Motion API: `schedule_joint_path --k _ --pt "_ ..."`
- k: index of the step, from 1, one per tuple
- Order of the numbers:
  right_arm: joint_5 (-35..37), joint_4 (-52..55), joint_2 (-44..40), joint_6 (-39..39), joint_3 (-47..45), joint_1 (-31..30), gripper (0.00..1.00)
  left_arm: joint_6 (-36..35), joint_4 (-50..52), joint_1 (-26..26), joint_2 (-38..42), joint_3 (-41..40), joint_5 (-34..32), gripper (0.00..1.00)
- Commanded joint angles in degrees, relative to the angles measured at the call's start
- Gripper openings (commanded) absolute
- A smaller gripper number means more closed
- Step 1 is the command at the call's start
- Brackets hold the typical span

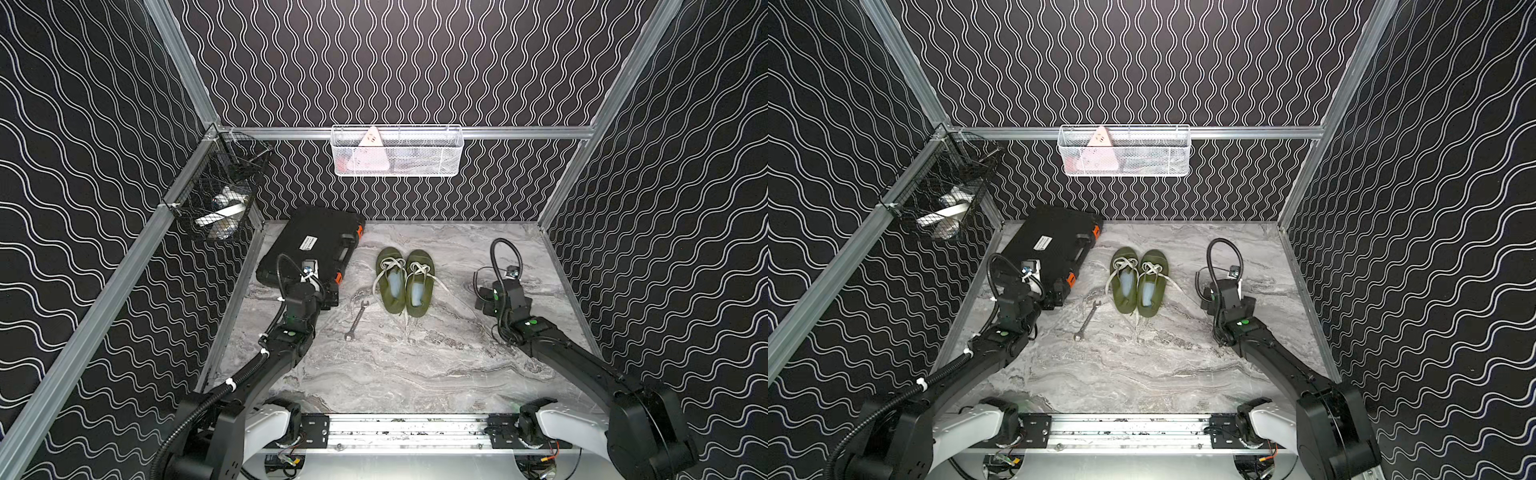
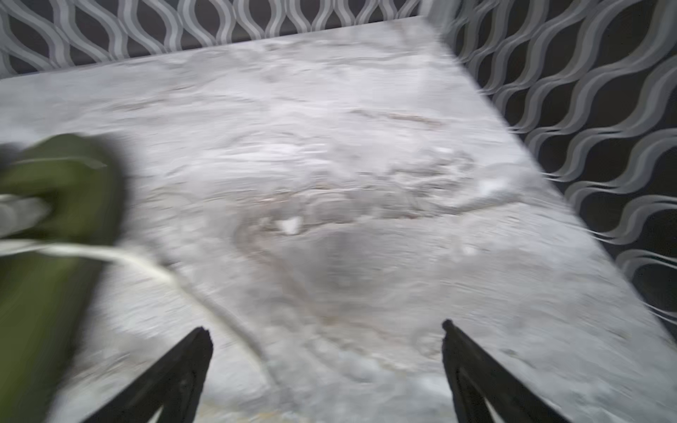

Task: Insert the insole into the shoe
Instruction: Reset both arms

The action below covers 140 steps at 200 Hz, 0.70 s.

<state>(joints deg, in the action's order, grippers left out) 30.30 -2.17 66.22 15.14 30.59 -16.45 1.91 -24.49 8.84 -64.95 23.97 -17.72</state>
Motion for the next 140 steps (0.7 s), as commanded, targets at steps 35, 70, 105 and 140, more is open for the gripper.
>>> schedule_joint_path --k 35,70,105,140 --pt "-2.9 -45.7 7.7 -9.5 -14.5 9.4 1.00 -1.9 -40.9 -1.2 -18.1 -11.8 -2.7 0.99" --pt "-8.3 -58.1 17.8 -10.7 -15.4 11.8 1.00 -3.9 -64.1 -1.1 -34.2 -15.7 -0.3 0.99" --pt "-14.1 -68.8 29.4 -8.8 -15.1 16.2 1.00 -5.7 -52.8 -0.9 -31.0 -11.7 5.1 0.99" --pt "-14.0 -60.9 28.2 -7.5 -12.2 16.5 1.00 -2.2 -38.9 -1.0 -30.2 -4.6 -3.9 0.99"
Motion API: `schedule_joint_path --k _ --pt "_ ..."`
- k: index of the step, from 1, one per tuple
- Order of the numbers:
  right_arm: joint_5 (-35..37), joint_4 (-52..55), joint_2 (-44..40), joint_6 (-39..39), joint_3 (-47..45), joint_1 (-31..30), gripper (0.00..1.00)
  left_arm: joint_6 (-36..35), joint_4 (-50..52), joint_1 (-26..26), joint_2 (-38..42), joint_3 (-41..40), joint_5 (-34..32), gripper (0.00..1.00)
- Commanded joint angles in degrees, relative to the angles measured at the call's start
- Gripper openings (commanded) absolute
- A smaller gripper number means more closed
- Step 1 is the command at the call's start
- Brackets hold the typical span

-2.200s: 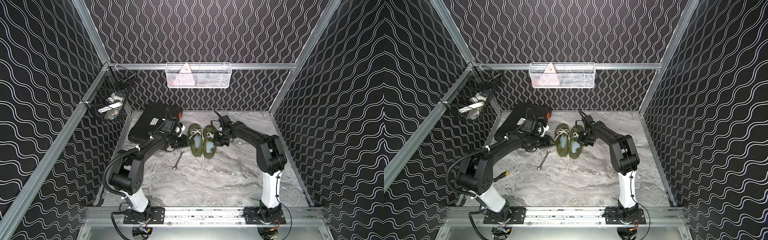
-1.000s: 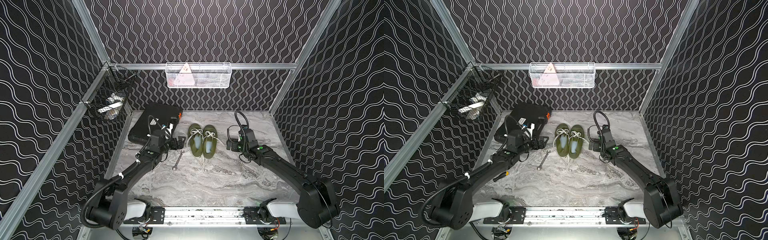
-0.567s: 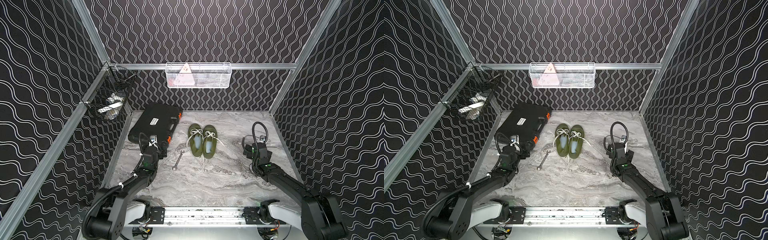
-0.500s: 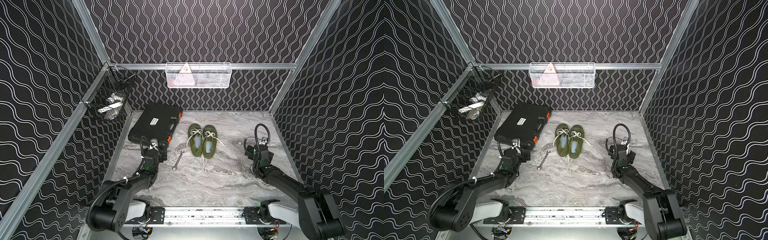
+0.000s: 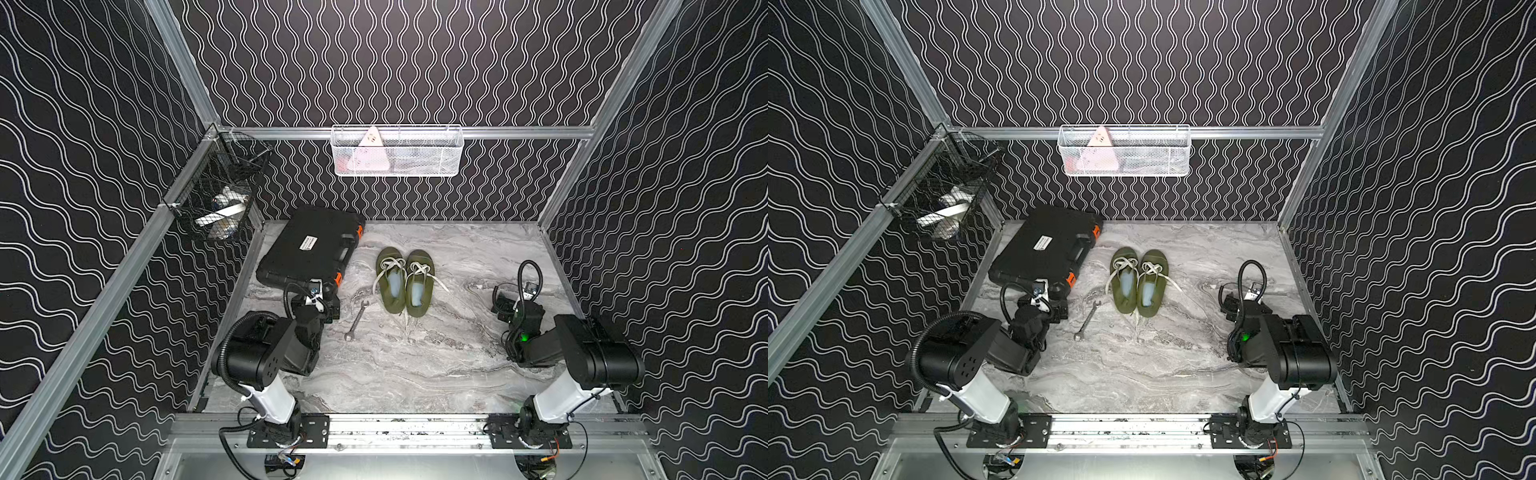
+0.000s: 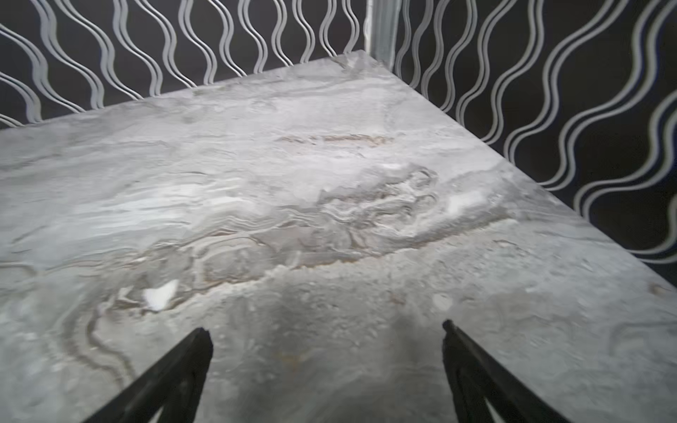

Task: Insert the insole into the shoe
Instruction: Reset both arms

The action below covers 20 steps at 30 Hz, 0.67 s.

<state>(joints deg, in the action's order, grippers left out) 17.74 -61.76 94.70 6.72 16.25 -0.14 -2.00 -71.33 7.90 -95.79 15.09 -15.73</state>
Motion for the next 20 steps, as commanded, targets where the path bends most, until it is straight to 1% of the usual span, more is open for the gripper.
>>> schedule_joint_path --k 1,2,3,5,8,10,17,20 --pt "-1.5 -1.4 -0.3 0.8 2.1 0.2 1.00 1.7 8.4 -0.1 0.6 4.6 -5.9 0.99" --pt "-1.8 -2.7 0.7 0.1 2.5 0.4 1.00 2.0 9.7 -0.3 0.8 4.9 -5.5 0.99" --pt "-1.8 -3.2 1.0 -0.3 2.5 0.3 1.00 2.2 8.8 -0.4 0.8 4.4 -5.6 0.99" --pt "-1.9 -0.1 0.1 0.3 3.1 0.3 1.00 1.6 8.7 -0.4 0.6 4.6 -5.9 0.99" --pt "-2.2 -0.1 0.9 -0.3 4.0 0.3 1.00 1.7 8.8 -0.4 0.7 4.6 -5.7 0.99" --pt "-2.3 2.0 0.3 -0.1 4.6 0.3 1.00 1.6 8.4 -0.4 0.6 4.6 -5.9 0.99" --pt "-2.6 -1.2 0.6 -0.6 3.2 0.3 1.00 2.0 10.4 -0.4 0.4 5.5 -5.0 0.99" --pt "-2.6 -0.1 0.5 -0.5 3.7 0.3 1.00 1.9 9.4 -0.4 0.7 4.9 -5.1 0.99"
